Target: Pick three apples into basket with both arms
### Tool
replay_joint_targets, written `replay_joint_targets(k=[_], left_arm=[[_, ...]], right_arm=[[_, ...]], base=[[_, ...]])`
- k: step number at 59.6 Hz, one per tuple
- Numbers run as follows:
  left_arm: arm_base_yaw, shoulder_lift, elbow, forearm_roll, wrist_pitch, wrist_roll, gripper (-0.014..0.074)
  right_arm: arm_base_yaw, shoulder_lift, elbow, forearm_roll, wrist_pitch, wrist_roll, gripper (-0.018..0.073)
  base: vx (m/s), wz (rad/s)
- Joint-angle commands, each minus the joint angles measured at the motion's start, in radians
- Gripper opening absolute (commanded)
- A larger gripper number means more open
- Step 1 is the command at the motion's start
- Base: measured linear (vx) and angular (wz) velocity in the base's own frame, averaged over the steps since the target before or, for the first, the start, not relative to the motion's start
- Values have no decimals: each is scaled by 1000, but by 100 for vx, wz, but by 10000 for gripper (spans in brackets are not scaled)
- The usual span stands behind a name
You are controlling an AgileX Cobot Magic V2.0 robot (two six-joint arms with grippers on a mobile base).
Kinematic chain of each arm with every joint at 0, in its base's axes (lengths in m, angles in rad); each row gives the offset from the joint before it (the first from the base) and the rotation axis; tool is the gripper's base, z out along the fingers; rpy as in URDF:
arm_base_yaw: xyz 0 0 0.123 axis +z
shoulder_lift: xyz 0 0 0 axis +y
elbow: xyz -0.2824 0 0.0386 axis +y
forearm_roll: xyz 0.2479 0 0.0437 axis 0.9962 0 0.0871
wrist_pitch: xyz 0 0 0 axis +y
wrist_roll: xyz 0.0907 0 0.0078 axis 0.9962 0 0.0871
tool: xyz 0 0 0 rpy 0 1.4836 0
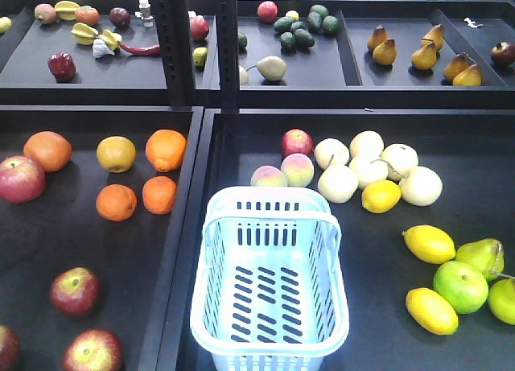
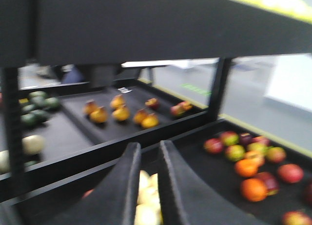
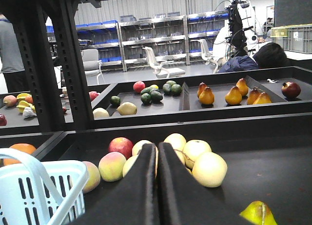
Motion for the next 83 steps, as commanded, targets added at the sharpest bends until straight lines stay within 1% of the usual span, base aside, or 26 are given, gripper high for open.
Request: replay_joint_targets(k=[1,6,14,23,30,35,39,42,56,61,67,69,73,79,83], left_arm=[[-6,-8,-34,29,-51,3,98],[-6,-1,-34,72,-43,2,106],[-12,-1,-35,63,-27,1,168],[-76,9,-53,77,-15,3,277],[-153,32,-84,110,-14,2,353],[-203,56,-116,178,-13,2,386],[-248,74,-143,249,-8,-6,397],[-288,93,-161,317,-7,-6,399],[-508,226,-182,594,-21,-6,399],[-569,280,-182,663,-31,-8,399],[-623,343,-182,721,-35,-8,399],[-634,362,-182,728,-44,-8,399],[-645,396,-182,728,-49,-8,399],[-645,427,-182,726,-37,-8,399],[-645,428,-182,741,-37,-8,399]], right_arm=[[-4,-11,14,-2,-70,-5,-4],[-4,-11,14,-2,-70,-5,-4],[-4,-11,14,-2,-70,-5,-4],[-4,-11,14,-2,-70,-5,-4],[-4,-11,14,-2,-70,-5,-4],[-4,-11,14,-2,-70,-5,-4],[-4,-11,14,-2,-70,-5,-4],[-4,-11,14,-2,-70,-5,-4],[-4,-11,14,-2,-70,-5,-4],[-4,-11,14,-2,-70,-5,-4],[-4,-11,14,-2,-70,-5,-4],[-4,-11,14,-2,-70,-5,-4],[-4,-11,14,-2,-70,-5,-4],[-4,-11,14,-2,-70,-5,-4],[-4,-11,14,-2,-70,-5,-4]], base=[[0,0],[0,0],[0,0],[0,0],[0,0],[0,0],[0,0],[0,0],[0,0],[0,0],[0,0],[0,0],[0,0],[0,0],[0,0]])
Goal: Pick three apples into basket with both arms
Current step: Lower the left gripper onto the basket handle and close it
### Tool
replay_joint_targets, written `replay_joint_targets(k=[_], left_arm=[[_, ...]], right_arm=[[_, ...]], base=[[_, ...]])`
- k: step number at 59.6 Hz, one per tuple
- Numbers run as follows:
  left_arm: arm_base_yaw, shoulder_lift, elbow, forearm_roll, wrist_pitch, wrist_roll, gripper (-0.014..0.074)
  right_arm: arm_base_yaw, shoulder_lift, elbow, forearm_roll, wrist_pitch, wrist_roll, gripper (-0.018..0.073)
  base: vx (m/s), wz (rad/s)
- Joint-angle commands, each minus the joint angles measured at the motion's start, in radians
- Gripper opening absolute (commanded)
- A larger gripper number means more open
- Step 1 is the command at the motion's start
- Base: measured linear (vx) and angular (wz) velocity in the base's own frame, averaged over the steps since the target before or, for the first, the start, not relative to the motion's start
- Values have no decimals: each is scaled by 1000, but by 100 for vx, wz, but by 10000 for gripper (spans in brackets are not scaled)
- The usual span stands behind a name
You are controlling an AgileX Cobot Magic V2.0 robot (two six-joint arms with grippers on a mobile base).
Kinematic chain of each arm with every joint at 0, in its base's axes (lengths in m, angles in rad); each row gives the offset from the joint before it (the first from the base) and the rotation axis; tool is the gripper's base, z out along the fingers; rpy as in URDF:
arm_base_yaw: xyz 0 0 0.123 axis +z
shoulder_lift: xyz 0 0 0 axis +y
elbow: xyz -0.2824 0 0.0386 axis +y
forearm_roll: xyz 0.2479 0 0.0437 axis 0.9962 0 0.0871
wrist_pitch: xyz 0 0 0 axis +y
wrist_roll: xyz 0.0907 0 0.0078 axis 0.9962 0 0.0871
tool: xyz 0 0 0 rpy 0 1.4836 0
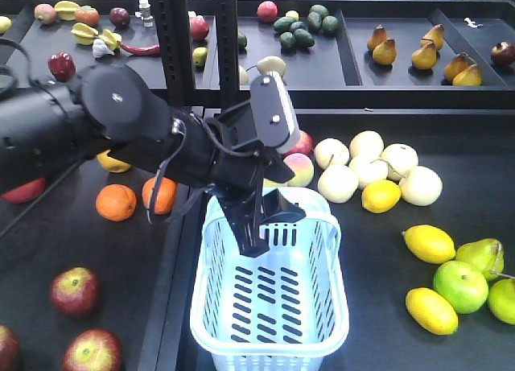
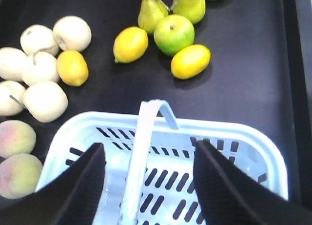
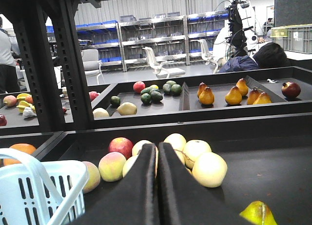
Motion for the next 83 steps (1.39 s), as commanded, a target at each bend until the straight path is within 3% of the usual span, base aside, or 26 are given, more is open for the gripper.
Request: replay_joint_targets(k=[1,9,83], left_arm=[[-7,-39,-29,-20,-39,-7,399],[-7,-41,-29,12,-70,-7,399],[-7,84,-29,12,-99,-18,399]], right_arm=[[-4,-11,14,-2,-70,-5,-4],[-4,-11,14,-2,-70,-5,-4],[-4,-11,14,-2,-70,-5,-4]], base=[[0,0],[0,0],[0,0]])
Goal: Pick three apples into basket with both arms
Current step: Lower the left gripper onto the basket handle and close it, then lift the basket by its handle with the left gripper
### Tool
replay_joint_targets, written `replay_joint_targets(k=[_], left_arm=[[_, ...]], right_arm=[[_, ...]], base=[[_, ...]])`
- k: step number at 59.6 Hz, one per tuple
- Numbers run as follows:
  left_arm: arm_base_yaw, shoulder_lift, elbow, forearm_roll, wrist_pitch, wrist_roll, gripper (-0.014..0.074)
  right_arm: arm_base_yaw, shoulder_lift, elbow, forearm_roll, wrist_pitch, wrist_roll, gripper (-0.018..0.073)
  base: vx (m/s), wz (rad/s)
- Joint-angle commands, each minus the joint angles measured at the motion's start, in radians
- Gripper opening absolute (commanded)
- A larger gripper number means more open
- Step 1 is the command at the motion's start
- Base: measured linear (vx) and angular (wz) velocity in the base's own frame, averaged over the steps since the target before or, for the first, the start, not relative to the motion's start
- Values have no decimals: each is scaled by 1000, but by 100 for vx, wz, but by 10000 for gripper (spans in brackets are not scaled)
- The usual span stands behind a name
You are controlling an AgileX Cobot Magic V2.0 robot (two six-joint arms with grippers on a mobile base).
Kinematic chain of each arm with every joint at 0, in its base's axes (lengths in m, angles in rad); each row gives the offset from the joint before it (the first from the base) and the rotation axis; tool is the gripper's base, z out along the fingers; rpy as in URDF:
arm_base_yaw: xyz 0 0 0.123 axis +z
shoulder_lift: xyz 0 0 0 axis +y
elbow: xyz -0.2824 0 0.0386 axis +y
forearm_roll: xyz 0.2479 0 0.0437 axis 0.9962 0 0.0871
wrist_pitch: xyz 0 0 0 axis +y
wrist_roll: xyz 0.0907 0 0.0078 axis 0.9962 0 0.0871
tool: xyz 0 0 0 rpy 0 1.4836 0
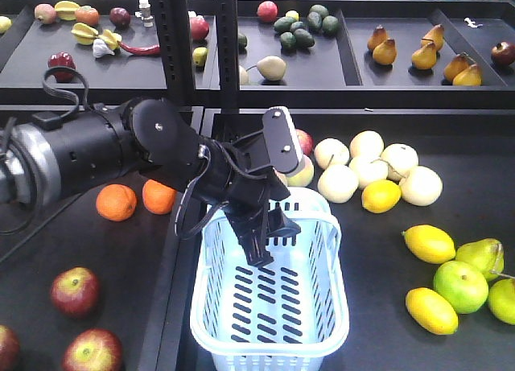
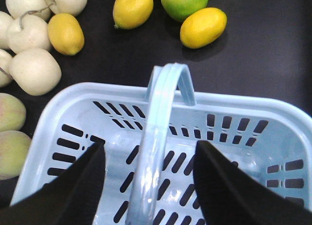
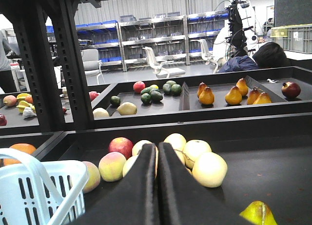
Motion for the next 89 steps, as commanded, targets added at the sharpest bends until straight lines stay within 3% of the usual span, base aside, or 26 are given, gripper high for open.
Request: replay_joint_targets(k=[1,28,36,52,69,76,89], left_arm=[[-7,-31,-28,-33,-39,-10,399],[-7,-7,-28,-32,-49,-15,375],[-7,-7,-28,-32,-48,-18,290],[-7,-24,-28,-32,-11,-18,-3],[-7,-143,-29,-40,3,-28,-7],[-7,-214,-29,-40,7,-90,-6],[-7,-354,-28,-38,65,-296,-6]], right_arm=[[-4,-11,14,-2,-70,-5,-4],[-4,-11,14,-2,-70,-5,-4],[-4,-11,14,-2,-70,-5,-4],[-4,-11,14,-2,-70,-5,-4],[-4,-11,14,-2,-70,-5,-4],[-4,-11,14,-2,-70,-5,-4],[-4,-11,14,-2,-70,-5,-4]], base=[[0,0],[0,0],[0,0],[0,0],[0,0],[0,0],[0,0]])
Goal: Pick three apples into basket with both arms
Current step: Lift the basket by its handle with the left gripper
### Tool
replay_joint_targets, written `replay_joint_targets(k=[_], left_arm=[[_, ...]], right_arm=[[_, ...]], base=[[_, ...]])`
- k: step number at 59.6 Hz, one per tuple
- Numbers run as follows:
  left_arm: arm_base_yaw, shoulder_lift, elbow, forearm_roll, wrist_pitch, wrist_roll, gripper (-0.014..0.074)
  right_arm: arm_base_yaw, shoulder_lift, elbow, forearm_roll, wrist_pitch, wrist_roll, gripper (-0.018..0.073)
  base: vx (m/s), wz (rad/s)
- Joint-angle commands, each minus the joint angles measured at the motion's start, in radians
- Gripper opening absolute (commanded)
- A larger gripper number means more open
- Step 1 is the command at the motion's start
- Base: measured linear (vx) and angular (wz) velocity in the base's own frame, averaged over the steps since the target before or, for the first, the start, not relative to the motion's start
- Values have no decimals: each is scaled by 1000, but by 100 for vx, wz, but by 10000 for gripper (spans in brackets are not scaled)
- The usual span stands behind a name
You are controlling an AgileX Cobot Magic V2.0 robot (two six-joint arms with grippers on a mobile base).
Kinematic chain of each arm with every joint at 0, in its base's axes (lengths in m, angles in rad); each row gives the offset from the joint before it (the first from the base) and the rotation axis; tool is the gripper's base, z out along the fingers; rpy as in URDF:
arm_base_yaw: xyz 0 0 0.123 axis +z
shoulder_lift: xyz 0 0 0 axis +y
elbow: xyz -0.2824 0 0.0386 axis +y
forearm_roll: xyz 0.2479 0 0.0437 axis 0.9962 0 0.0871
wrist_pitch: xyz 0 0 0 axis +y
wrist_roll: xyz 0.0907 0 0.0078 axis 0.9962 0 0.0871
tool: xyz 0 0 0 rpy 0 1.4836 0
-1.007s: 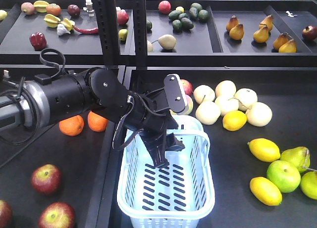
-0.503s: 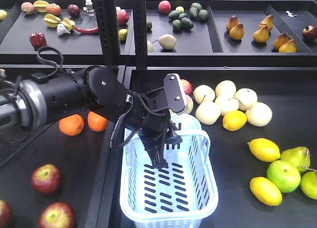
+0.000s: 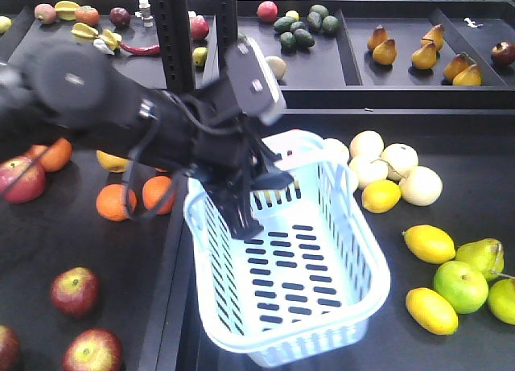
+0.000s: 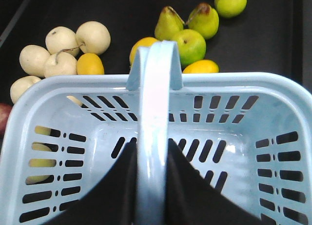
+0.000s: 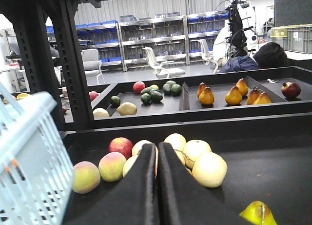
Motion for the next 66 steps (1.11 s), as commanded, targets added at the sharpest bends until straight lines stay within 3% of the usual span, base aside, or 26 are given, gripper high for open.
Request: replay_joint_targets(k=[1,30,54,66], left_arm=[[-7,-110,-31,-48,-5,-101,-6],[-7,-344,-21,-40,137,-476,-6],[-7,-517,221,-31,126,-526,-6],[-7,-552,248,-8,115,-526,-6]], right_arm=[[-4,-11,14,-2,-70,-5,-4],[-4,-11,14,-2,-70,-5,-4],[-4,-11,14,-2,-70,-5,-4],[-4,-11,14,-2,-70,-5,-4]], base=[[0,0],[0,0],[0,0],[0,0]])
